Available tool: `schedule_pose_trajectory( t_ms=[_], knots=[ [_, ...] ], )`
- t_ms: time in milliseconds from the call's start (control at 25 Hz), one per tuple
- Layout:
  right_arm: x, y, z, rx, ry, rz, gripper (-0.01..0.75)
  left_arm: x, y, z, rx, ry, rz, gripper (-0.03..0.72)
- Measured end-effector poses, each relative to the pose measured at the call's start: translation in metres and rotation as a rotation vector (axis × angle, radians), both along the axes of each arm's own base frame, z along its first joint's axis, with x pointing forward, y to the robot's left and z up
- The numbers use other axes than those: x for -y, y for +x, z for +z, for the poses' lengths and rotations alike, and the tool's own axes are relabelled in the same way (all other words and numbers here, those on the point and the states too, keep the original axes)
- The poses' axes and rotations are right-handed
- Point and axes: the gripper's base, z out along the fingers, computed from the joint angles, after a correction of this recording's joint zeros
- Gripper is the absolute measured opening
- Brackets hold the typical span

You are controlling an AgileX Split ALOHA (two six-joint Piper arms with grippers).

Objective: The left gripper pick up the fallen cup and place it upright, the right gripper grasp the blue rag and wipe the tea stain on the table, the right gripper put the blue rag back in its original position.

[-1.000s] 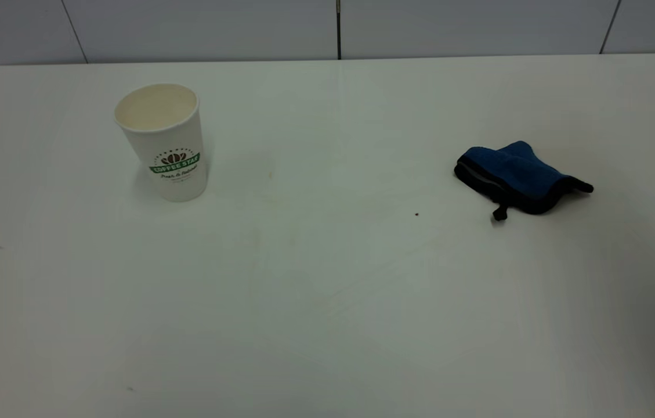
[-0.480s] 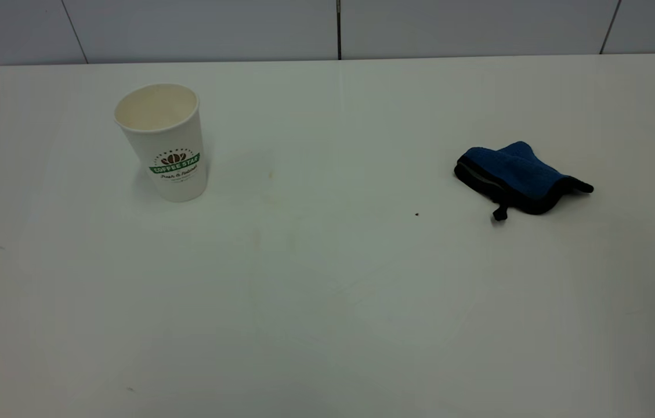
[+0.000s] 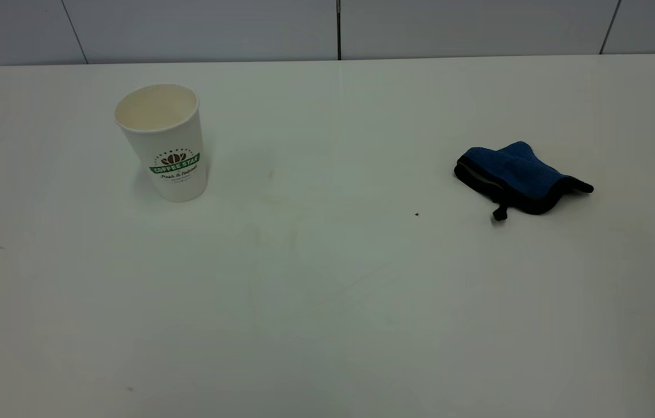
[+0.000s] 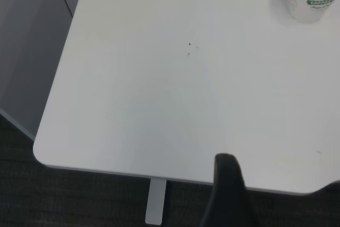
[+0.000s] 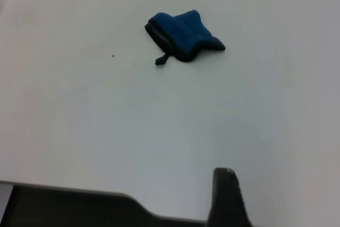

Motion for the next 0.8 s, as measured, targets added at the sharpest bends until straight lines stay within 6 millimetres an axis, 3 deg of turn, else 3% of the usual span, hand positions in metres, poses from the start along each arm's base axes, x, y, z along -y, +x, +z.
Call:
schedule_pose_trajectory(
  t_ms=[800],
  knots=[
    [-0.0003, -0.0036, -0.0022, 0.024, 0.005, -0.015, 0.568, 0.0, 0.0, 0.0, 0.0, 0.0, 0.0, 0.565]
  ],
)
